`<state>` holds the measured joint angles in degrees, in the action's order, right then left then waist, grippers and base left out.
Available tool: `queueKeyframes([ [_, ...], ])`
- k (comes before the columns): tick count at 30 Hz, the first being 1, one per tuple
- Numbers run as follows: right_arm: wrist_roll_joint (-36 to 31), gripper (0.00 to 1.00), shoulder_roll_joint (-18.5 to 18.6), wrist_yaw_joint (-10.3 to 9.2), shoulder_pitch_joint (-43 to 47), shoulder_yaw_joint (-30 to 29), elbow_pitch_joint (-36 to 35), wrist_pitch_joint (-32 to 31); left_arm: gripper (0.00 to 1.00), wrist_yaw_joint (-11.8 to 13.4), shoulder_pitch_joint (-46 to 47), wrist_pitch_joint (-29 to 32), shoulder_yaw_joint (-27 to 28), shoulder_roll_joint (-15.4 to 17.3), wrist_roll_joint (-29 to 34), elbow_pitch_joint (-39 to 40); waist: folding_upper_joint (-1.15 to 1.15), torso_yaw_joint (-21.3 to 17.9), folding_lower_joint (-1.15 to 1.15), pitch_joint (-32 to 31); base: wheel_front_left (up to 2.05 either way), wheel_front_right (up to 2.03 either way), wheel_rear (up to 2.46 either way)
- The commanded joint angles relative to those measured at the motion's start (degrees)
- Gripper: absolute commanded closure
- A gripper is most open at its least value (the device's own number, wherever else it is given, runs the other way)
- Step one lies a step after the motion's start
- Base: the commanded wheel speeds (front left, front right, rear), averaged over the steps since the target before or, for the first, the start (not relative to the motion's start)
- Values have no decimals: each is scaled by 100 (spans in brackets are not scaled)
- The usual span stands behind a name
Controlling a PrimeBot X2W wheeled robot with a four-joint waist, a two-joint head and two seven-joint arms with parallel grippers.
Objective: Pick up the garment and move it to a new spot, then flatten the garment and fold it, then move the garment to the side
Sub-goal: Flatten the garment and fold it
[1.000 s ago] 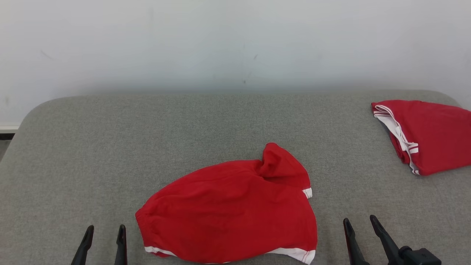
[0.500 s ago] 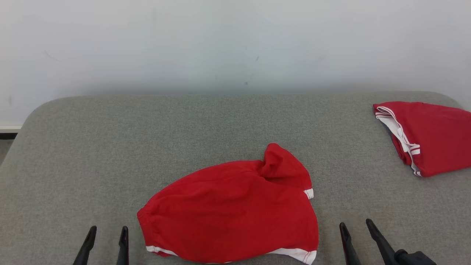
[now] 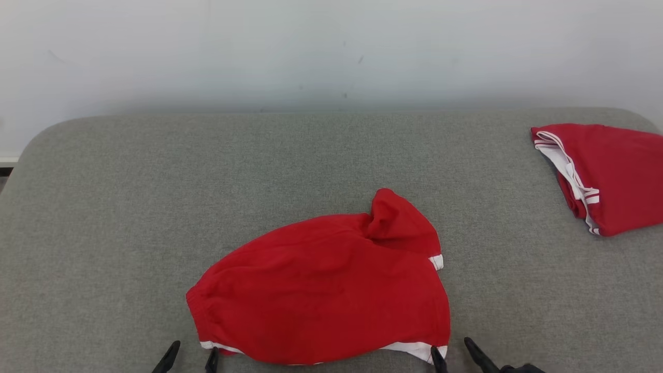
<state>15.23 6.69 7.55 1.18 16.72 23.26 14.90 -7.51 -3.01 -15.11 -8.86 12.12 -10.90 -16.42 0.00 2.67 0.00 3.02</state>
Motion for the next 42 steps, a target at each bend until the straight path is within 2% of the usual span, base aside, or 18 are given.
queueKeyframes([
  [1,62,0,-19,-16,-83,53,89,13,0,11,121,-1,-32,59,-83,-69,0,-12,0,74,0,0,0],
  [8,164,0,-102,-16,-508,396,805,25,0,12,627,-1,-425,200,-233,-669,0,-37,0,281,0,0,0],
  [15,387,0,-164,-16,-698,534,1073,19,0,12,930,-1,-630,237,-387,-998,0,-65,0,377,0,0,0],
  [16,460,0,-180,-16,-712,566,1127,17,28,12,954,-1,-675,229,-440,-1049,0,-68,0,386,0,0,0],
  [17,531,56,-193,-16,-744,590,1168,15,85,12,978,-1,-734,224,-492,-1098,0,-72,0,393,0,0,0],
  [18,586,85,-204,-16,-780,629,1201,13,100,11,1012,-1,-829,248,-485,-1097,0,-76,0,398,0,0,0],
  [19,625,100,-214,-16,-814,683,1201,13,100,14,1041,-1,-841,258,-513,-1058,0,-74,0,399,0,0,0],
  [23,756,100,-190,-16,-861,704,1010,23,100,14,890,-1,-791,300,-568,-778,0,-60,0,370,0,0,0],
  [31,742,100,116,-16,-808,510,158,24,100,14,710,-1,-657,421,-504,266,0,-41,0,320,0,0,0],
  [37,946,100,386,-16,-1208,610,-326,24,100,14,1147,-1,-791,563,-581,776,0,-139,0,355,0,0,0],
  [42,1381,100,692,-16,-2020,724,-649,-91,100,14,2102,-1,-1097,866,-790,880,0,-276,0,626,0,0,0],
])
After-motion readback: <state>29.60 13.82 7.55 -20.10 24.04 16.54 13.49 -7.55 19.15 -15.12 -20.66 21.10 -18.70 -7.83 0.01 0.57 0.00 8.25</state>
